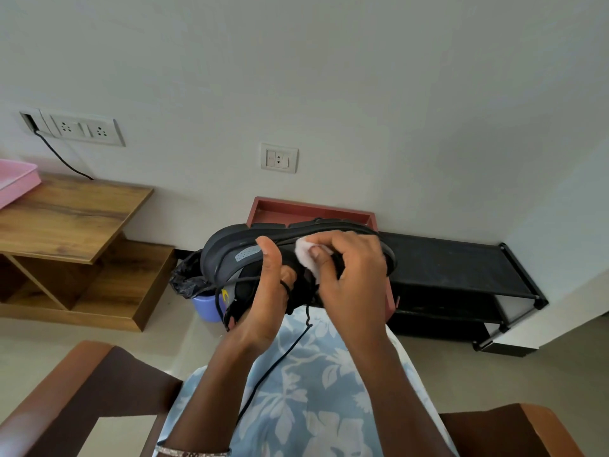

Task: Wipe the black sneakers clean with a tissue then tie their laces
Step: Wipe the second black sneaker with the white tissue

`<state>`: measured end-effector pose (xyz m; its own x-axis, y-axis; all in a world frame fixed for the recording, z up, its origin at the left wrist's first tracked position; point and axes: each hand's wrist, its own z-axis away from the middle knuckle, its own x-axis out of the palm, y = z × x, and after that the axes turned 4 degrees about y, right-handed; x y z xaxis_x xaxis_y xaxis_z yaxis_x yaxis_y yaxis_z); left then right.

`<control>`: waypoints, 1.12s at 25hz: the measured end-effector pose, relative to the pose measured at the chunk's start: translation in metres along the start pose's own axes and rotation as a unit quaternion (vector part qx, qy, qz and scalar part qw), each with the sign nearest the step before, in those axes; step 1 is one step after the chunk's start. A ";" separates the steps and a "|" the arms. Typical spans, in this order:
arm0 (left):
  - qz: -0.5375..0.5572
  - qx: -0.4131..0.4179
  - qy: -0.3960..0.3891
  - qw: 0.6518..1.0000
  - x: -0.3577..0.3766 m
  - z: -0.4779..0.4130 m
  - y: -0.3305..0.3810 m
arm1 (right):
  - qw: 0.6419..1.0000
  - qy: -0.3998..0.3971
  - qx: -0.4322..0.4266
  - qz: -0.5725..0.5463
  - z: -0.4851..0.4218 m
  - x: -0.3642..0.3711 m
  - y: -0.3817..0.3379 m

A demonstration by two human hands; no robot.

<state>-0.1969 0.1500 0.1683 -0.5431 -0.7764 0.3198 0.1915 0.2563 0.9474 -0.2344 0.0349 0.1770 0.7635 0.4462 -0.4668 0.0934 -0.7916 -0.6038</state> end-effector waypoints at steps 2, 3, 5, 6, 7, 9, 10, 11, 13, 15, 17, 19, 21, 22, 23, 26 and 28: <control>0.038 0.000 0.004 0.999 0.000 -0.001 0.002 | 0.997 0.048 0.033 0.053 -0.007 0.001 0.017; 0.044 0.000 0.008 0.999 0.001 -0.001 0.003 | 0.996 0.056 0.049 0.057 -0.006 0.001 0.020; 0.032 -0.003 0.016 0.999 0.002 0.000 0.005 | 0.997 0.020 0.065 0.024 0.002 0.004 0.009; 0.024 -0.006 0.021 0.999 0.001 0.000 0.006 | 0.998 -0.004 0.062 -0.006 0.009 0.005 0.000; 0.016 -0.009 0.024 1.000 0.000 0.001 0.007 | 0.998 -0.017 0.053 -0.033 0.016 0.007 -0.009; 0.007 -0.009 0.032 0.999 -0.002 0.001 0.009 | 0.999 -0.015 0.017 -0.039 0.020 0.009 -0.015; 0.016 -0.005 0.034 0.999 -0.002 0.002 0.011 | 1.000 -0.004 0.001 -0.011 0.014 0.010 -0.010; 0.033 0.000 0.039 0.999 -0.001 0.002 0.012 | 0.999 0.014 -0.007 0.028 0.006 0.011 -0.002; 0.065 0.005 0.058 0.996 0.002 0.002 0.013 | 0.995 0.062 0.006 0.080 -0.012 0.011 0.016; 0.097 -0.002 0.072 0.993 0.004 0.002 0.014 | 0.993 0.093 0.029 0.069 -0.018 0.009 0.026; 0.145 -0.010 0.076 0.986 0.002 0.000 0.013 | 0.994 0.091 0.029 0.043 -0.007 0.011 0.023; 0.207 -0.006 0.075 0.976 0.001 0.000 0.014 | 0.997 0.078 0.011 -0.001 0.016 0.017 0.019; 0.260 -0.013 0.098 0.960 0.000 -0.005 0.015 | 0.996 0.071 0.016 -0.060 0.039 0.026 0.016; 0.275 -0.019 0.109 0.955 0.000 -0.007 0.017 | 0.994 0.071 0.023 -0.079 0.046 0.030 0.016; 0.285 -0.024 0.112 0.952 -0.001 -0.009 0.018 | 0.993 0.075 0.029 -0.089 0.048 0.034 0.016; 0.288 -0.034 0.092 0.952 -0.005 -0.012 0.024 | 0.988 0.120 0.033 -0.092 0.036 0.037 0.018; 0.287 -0.049 0.063 0.955 -0.008 -0.013 0.025 | 0.981 0.159 0.031 -0.109 0.019 0.034 0.020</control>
<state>-0.1769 0.1546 0.1898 -0.2247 -0.5879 0.7771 0.5069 0.6105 0.6085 -0.2188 0.0428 0.1367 0.8915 0.4413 -0.1023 0.2455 -0.6605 -0.7096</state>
